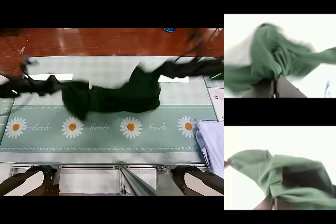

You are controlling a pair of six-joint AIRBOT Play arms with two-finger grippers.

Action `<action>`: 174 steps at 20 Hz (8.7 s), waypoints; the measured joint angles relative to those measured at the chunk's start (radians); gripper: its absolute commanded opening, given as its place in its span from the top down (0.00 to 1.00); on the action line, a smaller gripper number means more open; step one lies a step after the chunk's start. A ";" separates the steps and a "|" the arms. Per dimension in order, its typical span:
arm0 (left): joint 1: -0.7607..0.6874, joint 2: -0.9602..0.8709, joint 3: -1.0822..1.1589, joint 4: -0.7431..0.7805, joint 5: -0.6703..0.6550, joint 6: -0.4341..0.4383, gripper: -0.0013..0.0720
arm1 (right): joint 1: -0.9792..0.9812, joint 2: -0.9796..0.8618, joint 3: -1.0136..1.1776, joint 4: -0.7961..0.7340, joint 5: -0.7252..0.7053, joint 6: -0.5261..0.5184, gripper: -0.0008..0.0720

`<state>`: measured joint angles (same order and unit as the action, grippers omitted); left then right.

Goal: Fold the shirts.

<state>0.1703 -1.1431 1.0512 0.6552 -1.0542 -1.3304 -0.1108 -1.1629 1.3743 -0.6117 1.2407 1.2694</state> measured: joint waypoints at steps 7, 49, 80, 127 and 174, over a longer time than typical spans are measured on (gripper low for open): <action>0.171 0.294 0.369 -0.039 -0.013 -0.001 0.95 | -0.307 0.219 0.494 0.013 0.084 0.042 0.96; 0.108 -0.267 0.047 0.294 -0.121 -0.045 0.30 | -0.443 -0.295 -0.106 -0.340 0.080 0.095 0.42; 0.107 -0.589 0.108 -0.117 -0.304 0.255 0.95 | -0.388 -0.029 -0.841 -0.522 0.138 0.105 0.42; 0.025 0.460 0.808 0.718 -0.422 -0.204 0.95 | -0.261 0.497 0.422 -0.521 0.285 0.224 0.96; -0.030 -0.356 0.075 0.574 -0.101 -0.105 0.95 | -0.166 -0.597 0.042 -0.460 0.195 0.034 0.96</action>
<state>0.1406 -1.4986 1.1263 1.2293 -1.1553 -1.4349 -0.2768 -1.7596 1.4166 -1.0714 1.4353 1.3033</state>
